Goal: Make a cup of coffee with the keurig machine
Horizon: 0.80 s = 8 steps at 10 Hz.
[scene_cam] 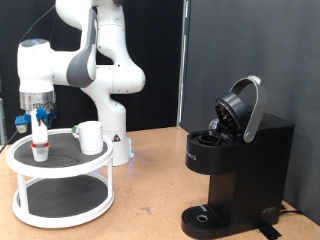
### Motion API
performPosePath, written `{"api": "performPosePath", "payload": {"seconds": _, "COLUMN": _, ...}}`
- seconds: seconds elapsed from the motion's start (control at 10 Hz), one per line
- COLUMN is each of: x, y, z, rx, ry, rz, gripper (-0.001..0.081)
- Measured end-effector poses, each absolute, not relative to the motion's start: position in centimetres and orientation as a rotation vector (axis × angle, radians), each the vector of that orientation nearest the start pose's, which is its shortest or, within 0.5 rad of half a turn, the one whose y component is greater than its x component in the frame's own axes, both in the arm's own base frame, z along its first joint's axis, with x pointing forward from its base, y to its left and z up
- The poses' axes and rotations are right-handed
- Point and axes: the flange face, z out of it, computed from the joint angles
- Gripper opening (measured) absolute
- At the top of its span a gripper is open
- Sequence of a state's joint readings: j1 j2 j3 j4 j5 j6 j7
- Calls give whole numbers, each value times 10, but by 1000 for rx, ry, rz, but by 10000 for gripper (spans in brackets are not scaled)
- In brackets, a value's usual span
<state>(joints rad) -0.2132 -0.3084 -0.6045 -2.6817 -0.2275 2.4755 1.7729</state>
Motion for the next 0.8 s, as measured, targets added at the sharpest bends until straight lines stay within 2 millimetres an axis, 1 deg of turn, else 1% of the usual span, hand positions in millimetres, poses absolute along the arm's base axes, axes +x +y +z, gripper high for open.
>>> {"api": "performPosePath", "payload": {"seconds": 0.2, "x": 286, "y": -292, "z": 331, "rx": -1111, "ry": 2866, "rz": 1, "gripper": 399}}
{"api": "performPosePath", "payload": {"seconds": 0.4, "x": 286, "y": -297, "z": 351, "rx": -1102, "ry": 2861, "rz": 42, "gripper": 399}}
{"api": "performPosePath", "payload": {"seconds": 0.5, "x": 286, "y": -300, "z": 362, "rx": -1101, "ry": 2855, "rz": 47, "gripper": 399}}
{"api": "performPosePath", "payload": {"seconds": 0.6, "x": 285, "y": -303, "z": 373, "rx": -1117, "ry": 2855, "rz": 7, "gripper": 399}}
{"api": "performPosePath", "payload": {"seconds": 0.7, "x": 283, "y": -303, "z": 379, "rx": -1138, "ry": 2857, "rz": -28, "gripper": 400}}
{"api": "performPosePath", "payload": {"seconds": 0.8, "x": 283, "y": -303, "z": 378, "rx": -1127, "ry": 2856, "rz": -17, "gripper": 400}}
